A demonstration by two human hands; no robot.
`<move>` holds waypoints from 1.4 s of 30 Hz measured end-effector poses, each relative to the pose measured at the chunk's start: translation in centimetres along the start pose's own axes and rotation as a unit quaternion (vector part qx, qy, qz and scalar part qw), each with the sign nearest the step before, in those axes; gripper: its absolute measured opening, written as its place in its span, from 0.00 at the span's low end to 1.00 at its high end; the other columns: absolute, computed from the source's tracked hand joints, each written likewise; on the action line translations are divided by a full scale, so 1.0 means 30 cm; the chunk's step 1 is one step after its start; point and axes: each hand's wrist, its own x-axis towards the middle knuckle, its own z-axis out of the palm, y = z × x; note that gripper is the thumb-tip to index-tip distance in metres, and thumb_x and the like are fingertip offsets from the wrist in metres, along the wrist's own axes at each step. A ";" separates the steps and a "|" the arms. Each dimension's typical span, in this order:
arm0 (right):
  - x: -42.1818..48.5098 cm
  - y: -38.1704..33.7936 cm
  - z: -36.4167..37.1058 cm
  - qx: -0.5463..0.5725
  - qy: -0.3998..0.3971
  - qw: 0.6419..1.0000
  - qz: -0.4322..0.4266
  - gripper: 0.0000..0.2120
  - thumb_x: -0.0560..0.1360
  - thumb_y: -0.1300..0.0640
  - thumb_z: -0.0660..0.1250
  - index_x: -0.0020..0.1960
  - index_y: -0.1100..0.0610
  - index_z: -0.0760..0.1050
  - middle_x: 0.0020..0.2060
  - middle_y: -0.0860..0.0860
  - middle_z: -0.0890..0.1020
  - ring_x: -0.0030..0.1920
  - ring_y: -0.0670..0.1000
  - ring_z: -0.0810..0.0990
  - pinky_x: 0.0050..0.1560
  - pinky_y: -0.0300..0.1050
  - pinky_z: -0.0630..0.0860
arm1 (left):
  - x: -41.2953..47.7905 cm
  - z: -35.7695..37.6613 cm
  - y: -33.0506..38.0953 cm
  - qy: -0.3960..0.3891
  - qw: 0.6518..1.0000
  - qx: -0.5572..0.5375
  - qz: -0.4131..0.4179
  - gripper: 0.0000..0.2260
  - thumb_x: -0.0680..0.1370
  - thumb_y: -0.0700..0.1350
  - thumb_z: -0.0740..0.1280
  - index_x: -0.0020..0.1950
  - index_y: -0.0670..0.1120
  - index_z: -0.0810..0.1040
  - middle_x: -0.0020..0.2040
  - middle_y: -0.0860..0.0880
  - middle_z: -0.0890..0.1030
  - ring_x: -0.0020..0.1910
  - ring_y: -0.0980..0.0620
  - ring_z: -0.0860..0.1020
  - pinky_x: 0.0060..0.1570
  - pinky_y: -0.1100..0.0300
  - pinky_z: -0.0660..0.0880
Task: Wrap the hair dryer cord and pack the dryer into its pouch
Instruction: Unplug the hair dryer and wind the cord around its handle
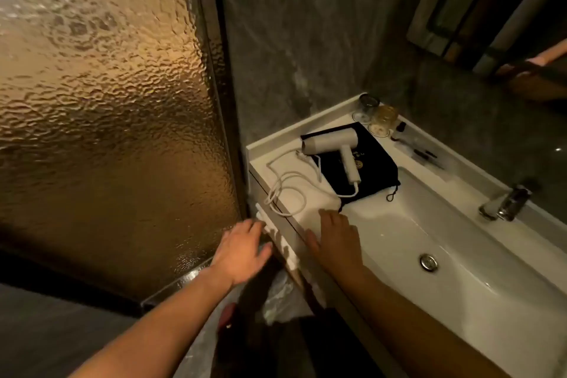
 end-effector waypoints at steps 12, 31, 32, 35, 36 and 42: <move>0.274 0.017 0.012 -0.055 -0.037 0.992 0.111 0.26 0.76 0.42 0.61 0.63 0.61 0.76 0.56 0.60 0.80 0.55 0.63 0.79 0.48 0.56 0.77 | 0.444 -0.052 -0.097 0.019 0.992 0.008 0.124 0.22 0.78 0.55 0.60 0.69 0.46 0.72 0.63 0.45 0.76 0.61 0.44 0.75 0.57 0.46 0.75; 0.650 0.226 -0.056 0.027 -0.104 0.959 0.262 0.20 0.82 0.47 0.58 0.64 0.62 0.71 0.61 0.63 0.76 0.60 0.65 0.74 0.58 0.59 0.75 | 0.777 0.019 -0.066 -0.042 0.981 0.062 0.180 0.14 0.80 0.53 0.58 0.59 0.45 0.74 0.52 0.45 0.80 0.52 0.43 0.78 0.51 0.48 0.70; 0.679 0.247 -0.045 0.044 -0.118 0.955 0.270 0.21 0.83 0.47 0.58 0.64 0.63 0.71 0.62 0.64 0.75 0.61 0.66 0.74 0.60 0.59 0.74 | 0.779 0.026 -0.064 -0.046 0.981 0.068 0.174 0.13 0.81 0.52 0.58 0.58 0.45 0.73 0.52 0.46 0.80 0.52 0.44 0.78 0.52 0.49 0.70; 0.743 0.301 -0.012 0.076 -0.146 0.937 0.307 0.26 0.82 0.43 0.59 0.68 0.64 0.71 0.65 0.65 0.72 0.65 0.68 0.72 0.64 0.59 0.73 | 0.784 0.039 -0.059 -0.067 0.983 0.084 0.147 0.11 0.79 0.45 0.60 0.61 0.46 0.73 0.55 0.46 0.80 0.55 0.45 0.78 0.55 0.49 0.71; 0.755 0.319 -0.002 0.086 -0.154 0.930 0.323 0.28 0.82 0.42 0.59 0.69 0.64 0.70 0.65 0.65 0.73 0.65 0.68 0.72 0.64 0.59 0.73 | 0.784 0.040 -0.055 -0.070 0.983 0.096 0.138 0.13 0.78 0.43 0.61 0.62 0.46 0.73 0.56 0.46 0.80 0.55 0.45 0.78 0.55 0.50 0.71; 0.768 0.380 0.002 0.256 -0.171 0.893 0.329 0.21 0.81 0.44 0.63 0.57 0.63 0.75 0.48 0.58 0.81 0.44 0.55 0.80 0.43 0.48 0.77 | 0.776 0.033 -0.019 -0.038 0.988 0.125 0.083 0.10 0.77 0.44 0.62 0.58 0.50 0.76 0.53 0.49 0.82 0.54 0.46 0.80 0.48 0.52 0.66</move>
